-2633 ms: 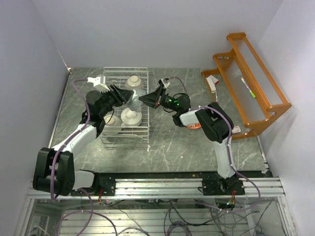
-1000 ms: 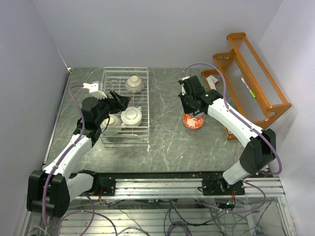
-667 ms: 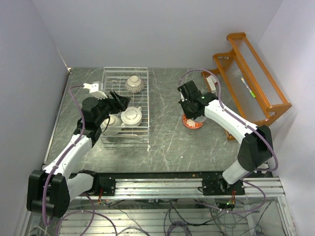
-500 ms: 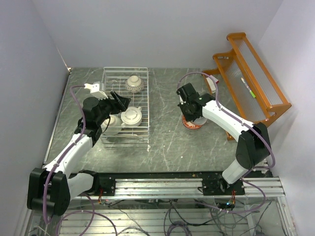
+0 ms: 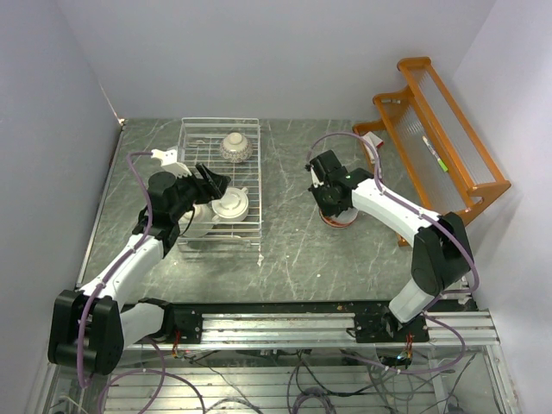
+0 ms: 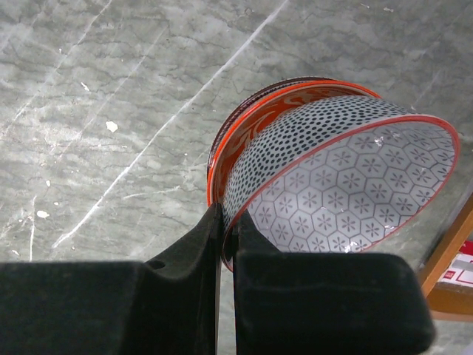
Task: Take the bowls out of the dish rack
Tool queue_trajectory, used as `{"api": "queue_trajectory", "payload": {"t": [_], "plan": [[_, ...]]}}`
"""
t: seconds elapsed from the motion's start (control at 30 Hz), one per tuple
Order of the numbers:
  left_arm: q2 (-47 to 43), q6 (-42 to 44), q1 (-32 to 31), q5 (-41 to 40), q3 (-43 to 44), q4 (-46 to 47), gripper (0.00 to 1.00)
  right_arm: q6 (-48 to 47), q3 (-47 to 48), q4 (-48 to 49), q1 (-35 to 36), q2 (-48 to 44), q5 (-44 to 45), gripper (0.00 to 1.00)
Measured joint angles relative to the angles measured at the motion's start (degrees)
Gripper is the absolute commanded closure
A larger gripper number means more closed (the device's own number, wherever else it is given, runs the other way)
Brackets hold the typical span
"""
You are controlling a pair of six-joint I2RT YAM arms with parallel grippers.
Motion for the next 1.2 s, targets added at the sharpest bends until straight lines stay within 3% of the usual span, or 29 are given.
{"api": "queue_trajectory", "payload": {"t": [0.27,0.47,0.67,0.83,0.9,1.2], "plan": [[0.0,0.0,0.0,0.1,0.0,0.0,0.18,0.0,-0.4,1.5,0.2,0.4,-0.1,0.69],[0.0,0.0,0.0,0.2,-0.1,0.0,0.17,0.0,-0.7,2.5,0.2,-0.2,0.1,0.61],[0.0,0.2,0.0,0.3,-0.7,-0.4,0.17,0.4,-2.3,3.3,0.2,-4.9,0.6,0.64],[-0.9,0.9,0.0,-0.2,-1.4,-1.0,0.17,1.3,-4.5,5.9,0.2,-10.2,0.8,0.86],[-1.9,1.4,-0.1,-1.0,-2.1,-2.1,0.17,1.6,-5.6,7.1,0.2,-11.3,0.7,0.91],[-5.0,2.6,-0.4,-3.7,-3.1,-5.6,0.16,2.4,-8.9,10.0,0.2,-10.6,-0.6,0.92]]}}
